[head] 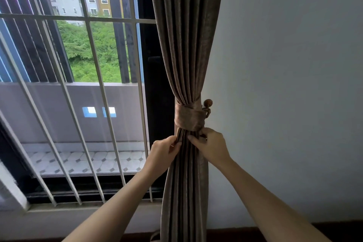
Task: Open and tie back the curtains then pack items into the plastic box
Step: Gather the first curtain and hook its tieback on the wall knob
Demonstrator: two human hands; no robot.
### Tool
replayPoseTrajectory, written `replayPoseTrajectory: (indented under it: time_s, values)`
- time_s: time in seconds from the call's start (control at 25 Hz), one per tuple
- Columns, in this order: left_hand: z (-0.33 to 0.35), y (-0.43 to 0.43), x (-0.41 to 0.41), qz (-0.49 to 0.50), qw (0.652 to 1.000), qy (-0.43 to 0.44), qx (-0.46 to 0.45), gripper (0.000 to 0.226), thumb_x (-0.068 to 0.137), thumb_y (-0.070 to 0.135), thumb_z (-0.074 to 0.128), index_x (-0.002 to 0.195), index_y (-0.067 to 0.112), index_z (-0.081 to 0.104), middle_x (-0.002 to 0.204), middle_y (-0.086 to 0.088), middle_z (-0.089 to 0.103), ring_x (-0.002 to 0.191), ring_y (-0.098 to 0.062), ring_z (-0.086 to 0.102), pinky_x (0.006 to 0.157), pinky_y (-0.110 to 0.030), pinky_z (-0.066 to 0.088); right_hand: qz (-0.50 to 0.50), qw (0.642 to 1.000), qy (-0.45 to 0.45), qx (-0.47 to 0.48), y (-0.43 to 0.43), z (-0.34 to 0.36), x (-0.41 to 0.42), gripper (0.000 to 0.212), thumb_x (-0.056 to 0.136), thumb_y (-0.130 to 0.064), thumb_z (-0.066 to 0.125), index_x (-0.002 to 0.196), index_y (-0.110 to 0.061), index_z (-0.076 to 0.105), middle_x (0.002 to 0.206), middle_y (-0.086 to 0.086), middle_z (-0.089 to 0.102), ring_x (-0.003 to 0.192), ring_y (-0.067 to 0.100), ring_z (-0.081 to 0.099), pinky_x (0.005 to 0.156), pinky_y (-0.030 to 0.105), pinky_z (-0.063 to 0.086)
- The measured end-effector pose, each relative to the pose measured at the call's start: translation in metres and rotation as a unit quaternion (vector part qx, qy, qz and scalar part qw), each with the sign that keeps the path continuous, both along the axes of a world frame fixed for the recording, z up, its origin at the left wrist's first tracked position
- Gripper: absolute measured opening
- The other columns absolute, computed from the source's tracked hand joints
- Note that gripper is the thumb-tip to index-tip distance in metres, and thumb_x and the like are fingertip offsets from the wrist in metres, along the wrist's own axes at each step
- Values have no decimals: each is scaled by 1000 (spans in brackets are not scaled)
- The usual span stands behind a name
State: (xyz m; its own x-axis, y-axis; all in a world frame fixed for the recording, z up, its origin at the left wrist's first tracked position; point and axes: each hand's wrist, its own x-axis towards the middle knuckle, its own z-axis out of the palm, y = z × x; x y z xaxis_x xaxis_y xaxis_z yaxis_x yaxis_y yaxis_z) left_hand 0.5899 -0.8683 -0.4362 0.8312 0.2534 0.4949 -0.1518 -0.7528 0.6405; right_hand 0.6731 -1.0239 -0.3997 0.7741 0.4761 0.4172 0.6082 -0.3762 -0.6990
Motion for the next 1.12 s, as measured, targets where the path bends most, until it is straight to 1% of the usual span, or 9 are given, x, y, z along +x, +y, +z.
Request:
replayPoseTrajectory:
  time_s: [0.24,0.36,0.48,0.56,0.64,0.72,0.88,1.0,1.12]
  values:
    - [6,-3,9,47,998,5,52,27,92,22,58,72,5,64,59,-4,59,50,-17,51,50,-26,39,102,987,109,-64,-20,11,9,14,91,-21,56,77,-19,53,69,-5,55,62,6,50,57,16,37]
    - [8,-5,18,94,995,12,42,28,93,21,53,73,4,64,63,-7,61,55,-22,55,52,-38,47,113,983,130,-68,-30,15,12,17,91,-25,57,82,-11,60,69,-4,55,63,7,49,64,22,39]
    - [10,-3,17,54,997,37,37,27,92,20,55,72,4,62,62,-7,61,55,-22,56,55,-36,50,90,989,95,-72,-39,10,8,21,91,-28,59,94,-8,64,58,-19,59,53,-4,53,57,9,38]
    - [8,-2,8,8,999,38,20,22,90,21,60,77,5,66,65,-7,64,57,-22,57,57,-30,48,67,993,71,-63,-45,4,6,19,91,-26,60,101,-11,66,70,-21,65,60,-7,59,60,6,41]
    - [5,1,2,4,1000,24,11,18,90,21,61,84,6,69,69,-9,68,63,-24,62,62,-34,51,40,996,43,-64,-46,-2,8,20,89,-29,62,100,-13,68,91,-6,70,77,2,65,70,16,48]
    - [5,2,1,30,998,27,38,20,90,20,59,81,5,68,66,-9,66,61,-26,61,62,-41,52,0,994,4,-106,-41,-3,7,22,88,-35,62,96,-16,69,93,-2,71,82,12,66,71,28,50]
    - [18,8,4,35,987,68,142,21,91,19,56,83,5,71,67,-6,67,62,-23,61,66,-39,52,-59,975,-53,-210,-36,12,4,20,85,-37,60,94,-22,69,95,-4,71,82,17,64,63,24,40]
    - [32,16,-7,25,984,66,162,20,90,14,55,92,5,73,74,-8,72,69,-24,66,70,-34,55,-83,974,-62,-201,-41,23,-5,17,77,-36,65,89,-25,66,86,-9,67,74,13,60,59,23,39]
    - [47,32,-24,58,988,-4,146,26,91,14,55,109,2,69,95,-16,74,84,-30,71,81,-40,56,-59,985,-127,-99,-34,29,-23,15,79,-32,64,74,-20,56,66,-10,52,59,9,49,53,23,36]
